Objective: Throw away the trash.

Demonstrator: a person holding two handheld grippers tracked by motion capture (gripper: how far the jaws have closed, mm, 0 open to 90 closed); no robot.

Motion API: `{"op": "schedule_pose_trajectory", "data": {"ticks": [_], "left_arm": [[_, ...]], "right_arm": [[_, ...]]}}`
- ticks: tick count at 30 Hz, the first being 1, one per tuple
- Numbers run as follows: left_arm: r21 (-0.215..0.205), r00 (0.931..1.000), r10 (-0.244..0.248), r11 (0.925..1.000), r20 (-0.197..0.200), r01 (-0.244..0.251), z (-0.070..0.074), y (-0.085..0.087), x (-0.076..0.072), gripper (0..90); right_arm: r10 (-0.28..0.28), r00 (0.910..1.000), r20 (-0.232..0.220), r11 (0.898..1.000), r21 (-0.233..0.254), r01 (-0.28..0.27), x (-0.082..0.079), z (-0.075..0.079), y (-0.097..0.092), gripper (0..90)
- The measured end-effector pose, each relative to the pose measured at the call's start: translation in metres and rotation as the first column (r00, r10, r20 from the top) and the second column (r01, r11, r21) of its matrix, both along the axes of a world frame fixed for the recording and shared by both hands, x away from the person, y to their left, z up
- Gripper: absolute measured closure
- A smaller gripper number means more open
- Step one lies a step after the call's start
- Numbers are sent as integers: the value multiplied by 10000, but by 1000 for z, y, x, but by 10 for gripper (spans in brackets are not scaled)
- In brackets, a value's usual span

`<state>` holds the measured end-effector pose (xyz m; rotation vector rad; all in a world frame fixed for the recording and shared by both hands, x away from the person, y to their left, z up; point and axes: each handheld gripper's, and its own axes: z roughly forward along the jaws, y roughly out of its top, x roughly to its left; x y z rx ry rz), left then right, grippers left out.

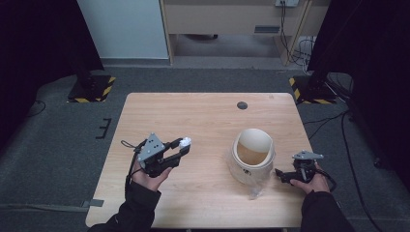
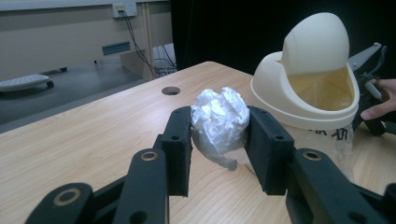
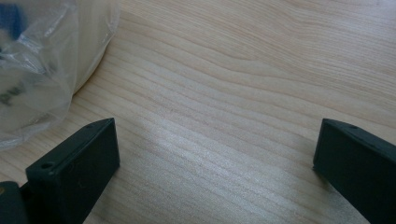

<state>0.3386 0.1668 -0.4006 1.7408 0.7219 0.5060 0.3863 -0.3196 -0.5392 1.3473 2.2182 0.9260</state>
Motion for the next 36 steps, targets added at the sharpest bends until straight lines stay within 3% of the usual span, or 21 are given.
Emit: {"op": "schedule_pose_trajectory", "data": {"ticks": [16, 36], "left_arm": [[22, 9948, -1008, 9949, 139, 1008, 5, -43, -1, 616], [-59, 9784, -2065, 9784, 43, 2065, 2, -97, 3, 617]], "right_arm": [[2, 10000, 2, 10000, -1, -2, 0, 0, 0, 7], [1, 10000, 1, 10000, 0, -1, 0, 0, 0, 7]]}}
